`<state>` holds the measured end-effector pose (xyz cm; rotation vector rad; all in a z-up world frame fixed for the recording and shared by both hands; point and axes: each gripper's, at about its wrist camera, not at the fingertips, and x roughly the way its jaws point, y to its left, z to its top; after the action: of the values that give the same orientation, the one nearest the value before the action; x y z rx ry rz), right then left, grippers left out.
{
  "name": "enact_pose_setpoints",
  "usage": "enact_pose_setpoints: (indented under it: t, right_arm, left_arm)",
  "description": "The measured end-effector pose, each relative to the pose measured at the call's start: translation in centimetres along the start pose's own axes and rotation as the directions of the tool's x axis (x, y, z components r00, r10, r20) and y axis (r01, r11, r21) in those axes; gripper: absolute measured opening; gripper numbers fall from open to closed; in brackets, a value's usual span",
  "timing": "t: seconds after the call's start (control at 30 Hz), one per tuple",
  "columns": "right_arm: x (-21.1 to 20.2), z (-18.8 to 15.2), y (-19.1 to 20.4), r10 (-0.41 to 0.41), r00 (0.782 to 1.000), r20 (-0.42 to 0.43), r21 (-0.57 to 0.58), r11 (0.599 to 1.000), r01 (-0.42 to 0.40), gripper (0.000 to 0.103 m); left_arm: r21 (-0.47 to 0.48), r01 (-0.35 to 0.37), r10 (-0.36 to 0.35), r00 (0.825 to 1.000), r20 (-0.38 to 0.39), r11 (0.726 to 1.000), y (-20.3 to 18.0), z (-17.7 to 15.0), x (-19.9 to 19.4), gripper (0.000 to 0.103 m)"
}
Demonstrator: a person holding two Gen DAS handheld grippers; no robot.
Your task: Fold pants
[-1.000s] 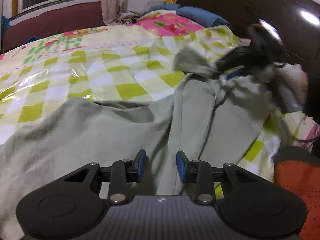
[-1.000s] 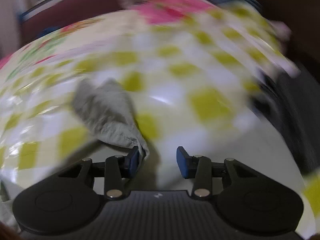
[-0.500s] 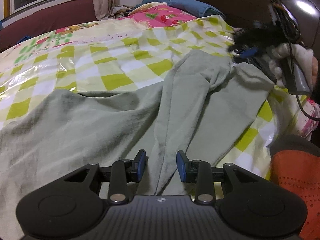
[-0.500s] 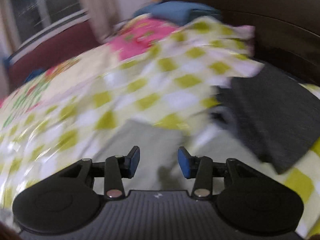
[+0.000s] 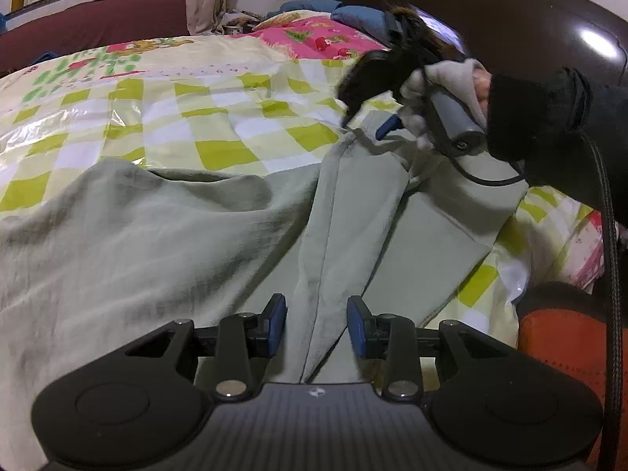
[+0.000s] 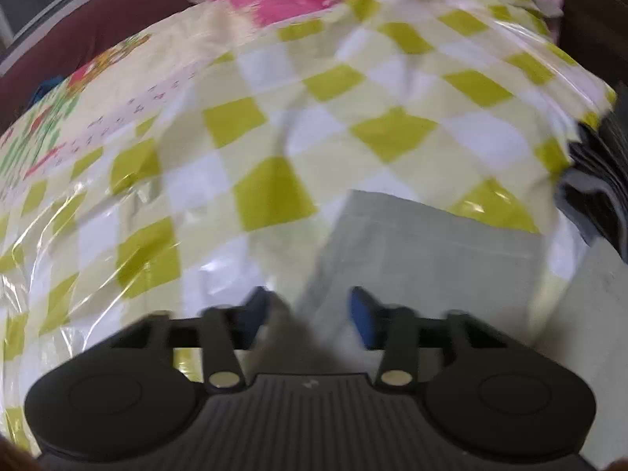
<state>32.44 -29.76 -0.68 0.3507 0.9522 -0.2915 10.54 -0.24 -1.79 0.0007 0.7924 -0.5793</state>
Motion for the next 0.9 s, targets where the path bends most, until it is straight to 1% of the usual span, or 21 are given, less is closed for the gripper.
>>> enact_pose_setpoints:
  t: [0.07,0.13,0.2,0.27,0.33,0.4,0.43,0.5,0.6,0.63,0.67,0.7,0.73,0.77,0.8,0.83,0.87,0.9]
  right_arm:
    - [-0.3,0.0,-1.7,0.021,1.000,-0.022,0.021,1.000,-0.020,0.003]
    - [-1.0,-0.1,-3.5,0.082,0.996,-0.026,0.076,0.994,-0.080,0.003]
    - [-2.2,0.1,-4.5,0.138,0.990,-0.003,0.111,0.984,-0.137,0.003]
    - [-4.0,0.4,-5.0,0.244,0.969,0.029,0.151,0.958,-0.245,0.002]
    - [-6.5,1.2,-4.7,0.331,0.940,0.079,0.142,0.930,-0.340,0.002]
    - [-9.5,2.2,-4.1,0.420,0.897,0.139,0.111,0.893,-0.436,0.002]
    - [-11.1,2.8,-3.9,0.463,0.870,0.169,0.097,0.871,-0.482,0.002]
    - [-14.5,3.5,-3.7,0.544,0.807,0.231,0.060,0.819,-0.570,0.002]
    - [-19.3,3.6,-5.2,0.638,0.697,0.328,0.008,0.735,-0.678,0.002]
    - [-20.4,3.3,-6.2,0.655,0.668,0.354,0.002,0.714,-0.701,0.002]
    - [-21.3,2.8,-7.5,0.657,0.651,0.380,0.002,0.703,-0.711,0.002]
    - [-21.8,2.2,-9.0,0.642,0.654,0.401,0.015,0.709,-0.705,0.002]
    - [-21.6,1.7,-10.4,0.620,0.671,0.407,0.038,0.722,-0.691,0.002]
    - [-21.0,0.9,-12.1,0.592,0.698,0.402,0.072,0.740,-0.669,0.002]
    - [-19.9,0.0,-13.8,0.553,0.736,0.391,0.115,0.764,-0.635,0.002]
    - [-18.4,-1.0,-15.8,0.499,0.785,0.368,0.178,0.790,-0.586,0.002]
    - [-16.6,-1.9,-17.5,0.462,0.821,0.337,0.238,0.801,-0.549,0.002]
    - [-14.6,-3.1,-19.4,0.423,0.854,0.303,0.310,0.804,-0.508,0.002]
  left_arm:
    - [-0.005,0.007,-0.007,1.000,0.009,1.000,0.1,0.0,-0.1,0.048]
    - [-0.010,0.010,-0.010,1.000,0.014,1.000,0.2,0.1,-0.2,0.048]
    - [-0.012,0.004,-0.004,1.000,0.017,1.000,0.2,0.1,-0.2,0.048]
    - [-0.006,-0.015,0.016,0.999,0.033,1.000,0.1,0.1,-0.5,0.048]
    - [-0.013,-0.039,0.040,0.998,0.058,0.999,0.2,0.3,-0.9,0.048]
    - [-0.024,-0.061,0.063,0.995,0.083,0.998,0.4,0.7,-1.4,0.048]
    - [-0.030,-0.075,0.078,0.993,0.094,0.997,0.4,1.0,-1.7,0.048]
    - [-0.030,-0.105,0.108,0.987,0.120,0.994,0.3,1.7,-2.6,0.048]
    - [-0.008,-0.134,0.133,0.977,0.169,0.991,-0.3,2.9,-4.2,0.048]
    - [0.000,-0.139,0.137,0.974,0.179,0.990,-0.5,3.2,-4.5,0.048]
    - [0.010,-0.141,0.137,0.973,0.185,0.990,-0.8,3.4,-4.7,0.048]
    - [0.019,-0.140,0.134,0.974,0.183,0.990,-1.1,3.5,-4.6,0.048]
    - [0.029,-0.136,0.129,0.977,0.172,0.990,-1.5,3.5,-4.3,0.048]
    - [0.040,-0.131,0.124,0.980,0.155,0.991,-1.9,3.5,-3.8,0.048]
    - [0.051,-0.125,0.117,0.984,0.134,0.991,-2.4,3.3,-3.3,0.048]
    - [0.061,-0.117,0.110,0.987,0.114,0.991,-2.8,3.0,-2.8,0.048]
    - [0.076,-0.107,0.100,0.991,0.085,0.991,-3.3,2.7,-2.0,0.048]
    - [0.091,-0.099,0.094,0.994,0.061,0.991,-3.9,2.5,-1.4,0.048]
